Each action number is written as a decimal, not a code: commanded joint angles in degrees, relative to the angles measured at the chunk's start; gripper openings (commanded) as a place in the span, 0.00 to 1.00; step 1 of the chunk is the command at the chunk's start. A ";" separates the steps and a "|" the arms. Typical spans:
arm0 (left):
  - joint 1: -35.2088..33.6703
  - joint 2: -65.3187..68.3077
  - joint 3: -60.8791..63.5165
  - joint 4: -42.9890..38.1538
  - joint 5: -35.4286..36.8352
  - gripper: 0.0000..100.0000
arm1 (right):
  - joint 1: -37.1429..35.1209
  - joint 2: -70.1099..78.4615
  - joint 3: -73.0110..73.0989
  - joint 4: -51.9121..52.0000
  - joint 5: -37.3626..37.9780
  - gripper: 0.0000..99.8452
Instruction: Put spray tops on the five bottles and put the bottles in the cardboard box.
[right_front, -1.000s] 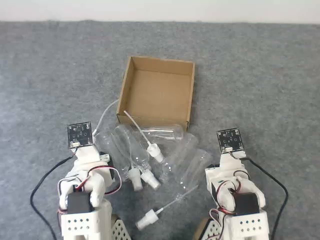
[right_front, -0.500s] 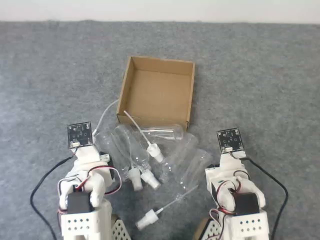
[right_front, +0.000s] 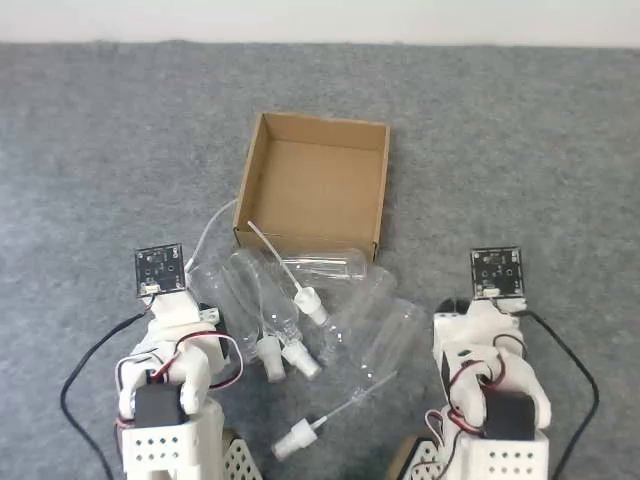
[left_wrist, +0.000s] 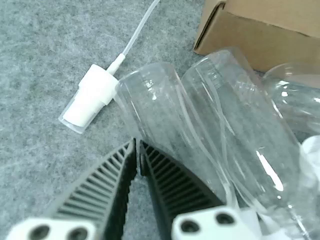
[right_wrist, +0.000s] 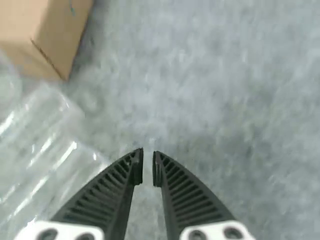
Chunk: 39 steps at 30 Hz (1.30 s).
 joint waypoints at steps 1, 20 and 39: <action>-0.09 -1.05 -0.66 0.26 0.09 0.01 | 0.84 -0.84 -6.68 -3.30 5.10 0.01; -0.09 -1.05 -0.66 0.26 0.09 0.01 | -10.33 15.34 -30.95 -2.59 16.00 0.01; -0.09 -1.05 -0.66 0.26 0.09 0.01 | -20.79 44.35 -36.04 -2.51 -1.14 0.22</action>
